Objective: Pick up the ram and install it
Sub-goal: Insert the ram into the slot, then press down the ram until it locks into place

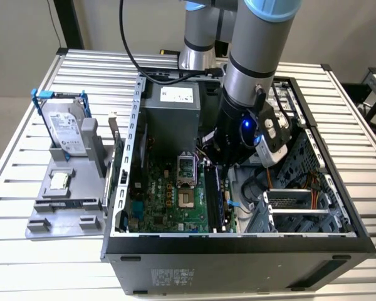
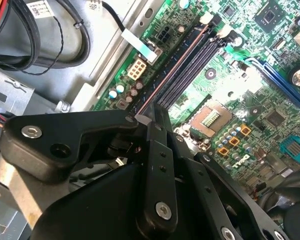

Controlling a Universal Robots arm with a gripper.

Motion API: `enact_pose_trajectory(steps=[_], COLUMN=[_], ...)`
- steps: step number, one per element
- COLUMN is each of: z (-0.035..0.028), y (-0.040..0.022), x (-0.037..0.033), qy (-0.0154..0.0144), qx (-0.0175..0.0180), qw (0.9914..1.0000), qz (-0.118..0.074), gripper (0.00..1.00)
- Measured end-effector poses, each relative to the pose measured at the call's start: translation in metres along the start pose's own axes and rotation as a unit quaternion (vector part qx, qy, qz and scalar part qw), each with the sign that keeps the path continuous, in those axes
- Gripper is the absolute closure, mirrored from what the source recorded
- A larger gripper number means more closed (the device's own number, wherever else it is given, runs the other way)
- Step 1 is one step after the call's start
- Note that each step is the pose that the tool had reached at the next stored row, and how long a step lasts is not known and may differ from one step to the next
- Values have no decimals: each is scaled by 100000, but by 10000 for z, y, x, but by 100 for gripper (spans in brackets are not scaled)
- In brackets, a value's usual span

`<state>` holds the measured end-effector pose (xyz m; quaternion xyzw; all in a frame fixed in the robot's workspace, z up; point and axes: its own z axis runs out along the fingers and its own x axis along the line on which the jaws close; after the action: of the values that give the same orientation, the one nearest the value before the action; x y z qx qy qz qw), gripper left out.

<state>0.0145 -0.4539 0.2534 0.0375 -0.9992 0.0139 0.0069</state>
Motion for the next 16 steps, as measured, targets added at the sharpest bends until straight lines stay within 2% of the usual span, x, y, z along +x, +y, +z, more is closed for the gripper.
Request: enact_pose_trajectory(steps=[5, 9, 13, 16], z=[-7, -10, -16, -22], y=[-1, -1, -1, -1], x=[0, 0, 1, 1], qy=[-65, -116, -175, -226], qx=[18, 48, 90, 123], qw=[99983, 99931, 99819, 99684], qz=[-1862, -3721, -6016, -7942], gripper=[100, 100, 100, 100])
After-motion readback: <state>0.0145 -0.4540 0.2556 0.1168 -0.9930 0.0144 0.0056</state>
